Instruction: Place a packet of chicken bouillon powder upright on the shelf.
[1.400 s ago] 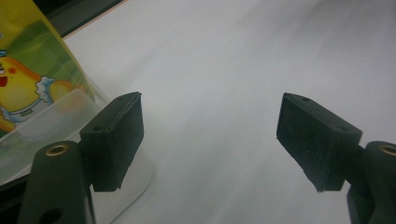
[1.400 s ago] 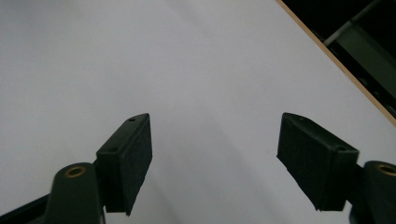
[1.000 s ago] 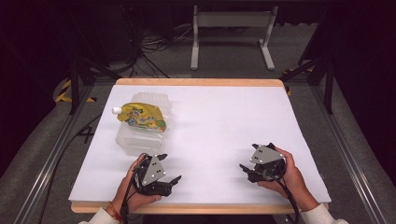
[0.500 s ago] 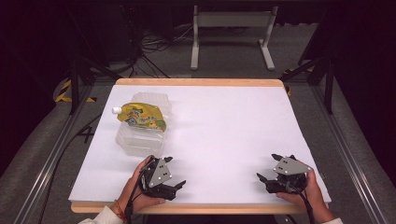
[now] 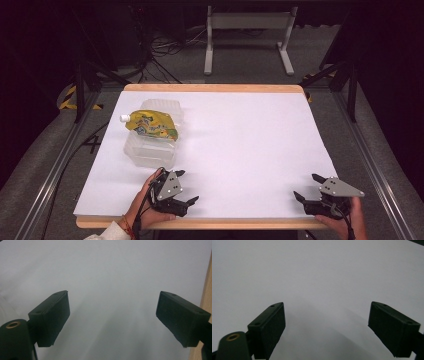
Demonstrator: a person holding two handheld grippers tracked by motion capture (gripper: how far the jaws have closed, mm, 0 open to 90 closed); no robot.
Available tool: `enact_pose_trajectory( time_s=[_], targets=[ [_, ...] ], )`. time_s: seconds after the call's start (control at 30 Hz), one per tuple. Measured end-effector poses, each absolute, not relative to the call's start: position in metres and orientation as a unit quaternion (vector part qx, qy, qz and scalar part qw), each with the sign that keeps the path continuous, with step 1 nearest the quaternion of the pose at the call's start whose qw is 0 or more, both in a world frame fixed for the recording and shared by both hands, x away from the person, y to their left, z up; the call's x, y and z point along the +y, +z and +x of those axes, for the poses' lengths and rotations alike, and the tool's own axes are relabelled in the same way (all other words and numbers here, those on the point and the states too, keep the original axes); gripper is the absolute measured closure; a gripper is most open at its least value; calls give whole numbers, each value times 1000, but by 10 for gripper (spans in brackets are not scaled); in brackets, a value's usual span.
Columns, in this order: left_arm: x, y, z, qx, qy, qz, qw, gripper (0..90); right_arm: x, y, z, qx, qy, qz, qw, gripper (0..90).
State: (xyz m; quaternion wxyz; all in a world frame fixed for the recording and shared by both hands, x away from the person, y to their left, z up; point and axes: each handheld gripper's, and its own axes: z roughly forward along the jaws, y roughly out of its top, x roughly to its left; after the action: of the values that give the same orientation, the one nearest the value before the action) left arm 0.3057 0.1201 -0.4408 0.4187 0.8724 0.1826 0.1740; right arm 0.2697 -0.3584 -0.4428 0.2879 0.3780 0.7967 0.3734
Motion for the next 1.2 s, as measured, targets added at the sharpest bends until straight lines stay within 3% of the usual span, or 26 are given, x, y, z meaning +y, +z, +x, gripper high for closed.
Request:
enact_pose_trajectory(
  time_s=[1.2],
  targets=[
    [120,-443,308,182,165,875,417,114,-356,-443,267,800,358,371,306,134]
  ],
)
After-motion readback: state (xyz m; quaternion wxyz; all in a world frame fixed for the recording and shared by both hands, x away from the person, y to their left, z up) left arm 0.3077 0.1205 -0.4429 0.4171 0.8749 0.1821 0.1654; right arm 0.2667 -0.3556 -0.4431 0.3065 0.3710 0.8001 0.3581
